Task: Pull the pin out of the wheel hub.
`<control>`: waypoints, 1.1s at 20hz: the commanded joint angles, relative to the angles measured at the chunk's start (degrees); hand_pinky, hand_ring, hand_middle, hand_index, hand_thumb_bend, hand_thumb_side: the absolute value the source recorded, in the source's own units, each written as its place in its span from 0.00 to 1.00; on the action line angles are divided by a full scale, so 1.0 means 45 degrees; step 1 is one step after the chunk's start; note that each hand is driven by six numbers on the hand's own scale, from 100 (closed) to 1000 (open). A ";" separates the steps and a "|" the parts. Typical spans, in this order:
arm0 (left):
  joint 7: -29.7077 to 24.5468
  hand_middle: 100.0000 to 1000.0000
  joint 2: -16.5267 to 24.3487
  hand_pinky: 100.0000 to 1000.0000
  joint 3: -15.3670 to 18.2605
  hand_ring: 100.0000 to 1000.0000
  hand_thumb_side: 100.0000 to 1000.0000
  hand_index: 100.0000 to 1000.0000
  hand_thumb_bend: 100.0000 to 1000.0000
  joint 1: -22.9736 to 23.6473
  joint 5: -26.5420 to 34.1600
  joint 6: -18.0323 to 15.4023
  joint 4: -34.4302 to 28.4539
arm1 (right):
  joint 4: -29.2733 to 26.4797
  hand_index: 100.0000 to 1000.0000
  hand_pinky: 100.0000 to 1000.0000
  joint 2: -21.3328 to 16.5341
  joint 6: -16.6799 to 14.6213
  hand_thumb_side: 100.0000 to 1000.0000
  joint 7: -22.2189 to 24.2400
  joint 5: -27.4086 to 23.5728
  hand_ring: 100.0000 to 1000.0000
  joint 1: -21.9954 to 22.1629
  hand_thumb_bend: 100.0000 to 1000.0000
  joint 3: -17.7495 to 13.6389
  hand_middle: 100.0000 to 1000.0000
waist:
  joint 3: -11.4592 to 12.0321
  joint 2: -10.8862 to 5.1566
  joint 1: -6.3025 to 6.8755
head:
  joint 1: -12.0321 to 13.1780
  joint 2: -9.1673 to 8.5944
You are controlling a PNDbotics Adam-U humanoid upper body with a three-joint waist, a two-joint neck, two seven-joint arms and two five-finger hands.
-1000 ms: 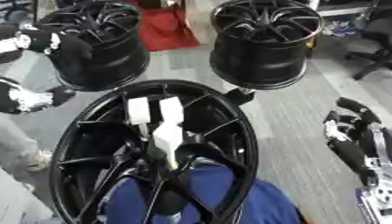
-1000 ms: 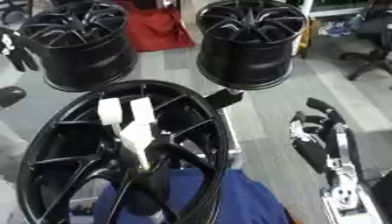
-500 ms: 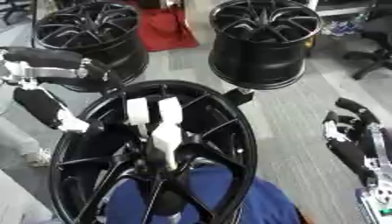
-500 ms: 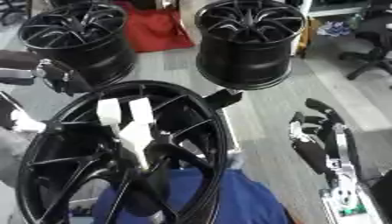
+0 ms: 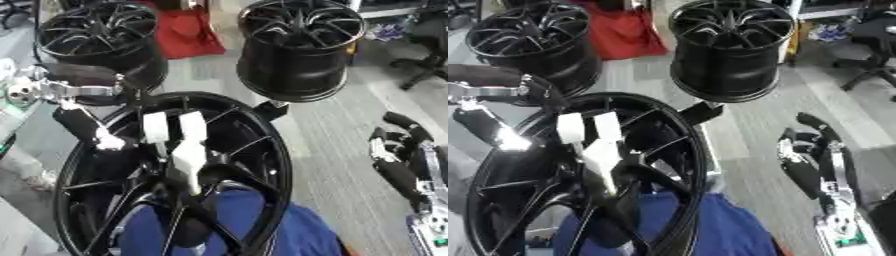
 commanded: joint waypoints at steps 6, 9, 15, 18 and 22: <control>0.0209 0.80 -0.0364 0.62 -0.0132 0.69 0.39 0.91 0.27 -0.0315 -0.0744 -0.0178 0.0544 | -0.0147 0.80 0.53 -0.0209 -0.0015 0.19 0.0034 -0.0047 0.65 -0.0135 0.00 0.0012 0.77 | -0.0076 -0.0052 -0.0025 | 0.0100 -0.0141; 0.0553 0.80 -0.0541 0.62 -0.0114 0.68 0.36 0.91 0.25 -0.0281 -0.0831 -0.0119 0.0707 | -0.0146 0.80 0.53 -0.0200 -0.0020 0.19 0.0041 -0.0053 0.65 -0.0148 0.00 0.0024 0.77 | -0.0081 -0.0048 -0.0036 | 0.0115 -0.0153; 0.0814 0.78 -0.0767 0.61 -0.0225 0.68 0.33 0.90 0.24 -0.0207 -0.1052 -0.0150 0.1051 | -0.0147 0.80 0.53 -0.0176 -0.0010 0.19 0.0032 -0.0066 0.64 -0.0159 0.00 0.0013 0.77 | -0.0119 -0.0023 -0.0075 | 0.0136 -0.0210; 0.0919 0.76 -0.0790 0.58 -0.0223 0.64 0.26 0.89 0.20 -0.0206 -0.1127 -0.0173 0.1199 | -0.0147 0.80 0.53 -0.0171 -0.0013 0.19 0.0049 -0.0067 0.64 -0.0167 0.00 0.0026 0.77 | -0.0122 -0.0019 -0.0076 | 0.0129 -0.0225; 0.0860 0.68 -0.0786 0.53 -0.0246 0.58 0.18 0.85 0.16 -0.0198 -0.1090 -0.0284 0.1278 | -0.0145 0.80 0.53 -0.0175 -0.0005 0.19 0.0039 -0.0067 0.64 -0.0164 0.00 0.0018 0.77 | -0.0126 -0.0008 -0.0076 | 0.0137 -0.0223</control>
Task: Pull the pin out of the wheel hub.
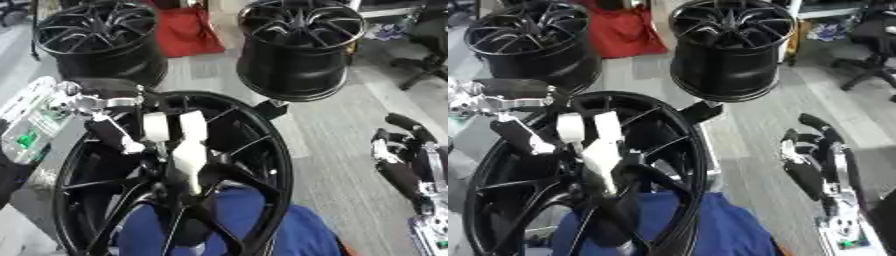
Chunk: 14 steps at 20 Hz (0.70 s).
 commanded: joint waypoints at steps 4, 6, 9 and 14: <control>0.0193 0.54 0.0104 0.44 0.0084 0.48 0.12 0.77 0.11 -0.0210 0.0035 -0.0086 -0.0012 | -0.0143 0.80 0.53 -0.0171 -0.0002 0.19 0.0045 -0.0037 0.64 -0.0154 0.00 0.0017 0.77 | -0.0020 -0.0087 -0.0047 | 0.0050 -0.0133; 0.0435 0.45 0.0101 0.36 0.0107 0.40 0.05 0.70 0.07 -0.0214 0.0100 -0.0035 -0.0032 | -0.0142 0.80 0.53 -0.0168 -0.0003 0.19 0.0037 -0.0038 0.64 -0.0152 0.00 0.0011 0.77 | -0.0026 -0.0088 -0.0047 | 0.0054 -0.0134; 0.0917 0.34 0.0158 0.24 0.0184 0.29 0.00 0.60 0.00 -0.0231 0.0342 0.0076 -0.0129 | -0.0137 0.80 0.53 -0.0167 -0.0005 0.19 0.0035 -0.0040 0.64 -0.0151 0.00 0.0012 0.77 | -0.0027 -0.0086 -0.0038 | 0.0056 -0.0144; 0.1087 0.29 0.0644 0.20 0.0654 0.26 0.00 0.56 0.00 -0.0401 0.1154 0.0144 -0.0699 | -0.0125 0.80 0.53 -0.0177 -0.0003 0.20 0.0016 -0.0036 0.64 -0.0127 0.00 -0.0005 0.77 | 0.0003 -0.0103 -0.0023 | 0.0023 -0.0107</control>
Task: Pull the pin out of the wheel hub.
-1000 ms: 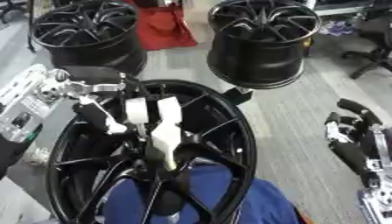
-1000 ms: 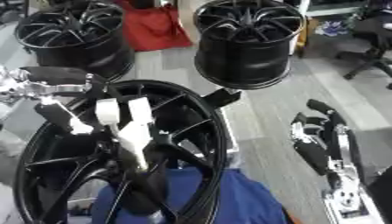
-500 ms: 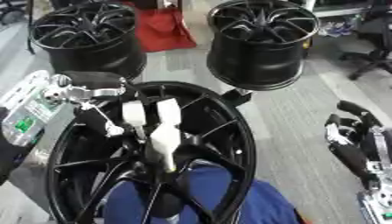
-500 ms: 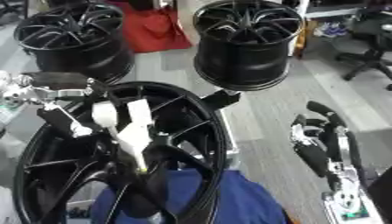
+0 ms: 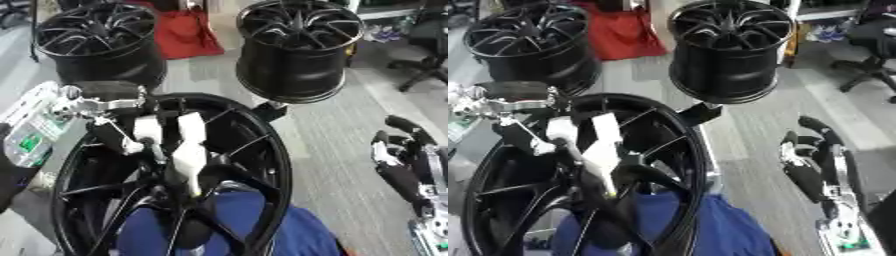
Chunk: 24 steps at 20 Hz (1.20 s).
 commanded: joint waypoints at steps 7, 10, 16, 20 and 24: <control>-0.0032 0.31 0.2438 0.23 0.2010 0.28 0.00 0.58 0.00 -0.0328 0.1414 0.0146 -0.1710 | -0.0100 0.80 0.53 -0.0221 0.0012 0.20 -0.0042 -0.0003 0.64 -0.0056 0.00 -0.0086 0.77 | 0.0156 -0.0174 0.0032 | -0.0065 -0.0064; 0.0444 0.32 0.3430 0.24 0.2872 0.28 0.00 0.59 0.00 0.0311 0.1515 0.0455 -0.2033 | -0.0079 0.80 0.53 -0.0243 0.0024 0.20 -0.0072 0.0017 0.64 -0.0023 0.00 -0.0116 0.77 | 0.0270 -0.0192 0.0052 | -0.0146 -0.0059; 0.1761 0.33 0.4811 0.25 0.4514 0.29 0.00 0.61 0.01 0.2750 0.1195 0.1281 -0.1544 | -0.0099 0.80 0.53 -0.0232 0.0053 0.20 -0.0111 0.0053 0.64 -0.0036 0.00 -0.0174 0.77 | 0.0404 -0.0163 -0.0003 | -0.0274 -0.0155; 0.2076 0.33 0.4951 0.25 0.4778 0.29 0.00 0.61 0.01 0.3304 0.0981 0.1353 -0.1419 | -0.0109 0.80 0.53 -0.0230 0.0065 0.20 -0.0108 0.0053 0.64 -0.0037 0.00 -0.0174 0.77 | 0.0396 -0.0150 -0.0014 | -0.0282 -0.0178; 0.1930 0.41 0.5047 0.35 0.5082 0.37 0.02 0.68 0.08 0.3629 0.0777 0.1525 -0.1114 | -0.0154 0.80 0.53 -0.0149 0.0081 0.20 -0.0262 0.0078 0.64 -0.0073 0.00 -0.0388 0.77 | 0.0685 0.0056 -0.0113 | -0.0719 -0.0354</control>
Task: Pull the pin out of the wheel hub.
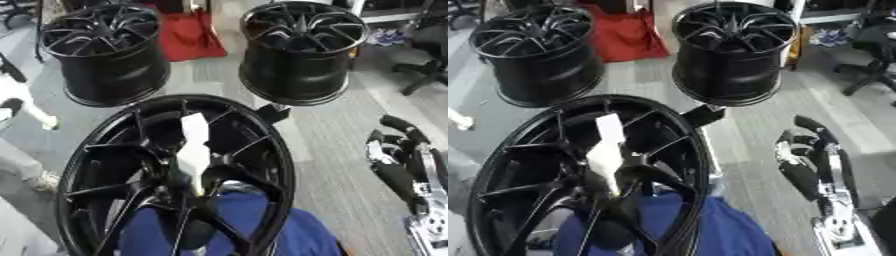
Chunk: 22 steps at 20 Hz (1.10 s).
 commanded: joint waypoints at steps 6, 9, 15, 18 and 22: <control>-0.0350 0.63 -0.0241 0.55 0.2493 0.55 0.20 0.83 0.20 0.2086 -0.1406 0.1382 0.2182 | -0.0276 0.80 0.53 -0.0114 0.0083 0.20 -0.0369 0.0143 0.64 -0.0116 0.00 -0.0380 0.77 | 0.0499 0.0129 -0.0111 | -0.0634 -0.0326; 0.0180 0.77 -0.0627 0.65 0.3158 0.69 0.49 0.90 0.39 0.3086 -0.1990 0.1995 0.3181 | -0.0271 0.80 0.53 -0.0140 0.0075 0.20 -0.0267 0.0115 0.64 -0.0139 0.00 -0.0258 0.77 | 0.0321 0.0074 -0.0096 | -0.0424 -0.0228; 0.1512 0.79 -0.1125 0.67 0.3713 0.73 0.66 0.92 0.46 0.4150 -0.1751 0.1595 0.4519 | -0.0254 0.80 0.53 -0.0148 0.0074 0.20 -0.0147 0.0085 0.64 -0.0141 0.00 -0.0179 0.77 | 0.0155 -0.0021 -0.0129 | -0.0261 -0.0163; 0.2179 0.75 -0.1669 0.64 0.4136 0.69 0.62 0.90 0.33 0.4261 -0.1215 0.1554 0.4007 | -0.0250 0.80 0.53 -0.0124 0.0077 0.20 -0.0159 0.0082 0.64 -0.0127 0.00 -0.0192 0.77 | 0.0200 -0.0021 -0.0144 | -0.0290 -0.0160; 0.3108 0.69 -0.2899 0.59 0.4730 0.63 0.60 0.87 0.15 0.4239 -0.0304 0.1126 0.2591 | -0.0241 0.80 0.53 -0.0057 0.0067 0.20 -0.0169 0.0061 0.64 -0.0128 0.00 -0.0194 0.77 | 0.0252 -0.0007 -0.0206 | -0.0362 -0.0178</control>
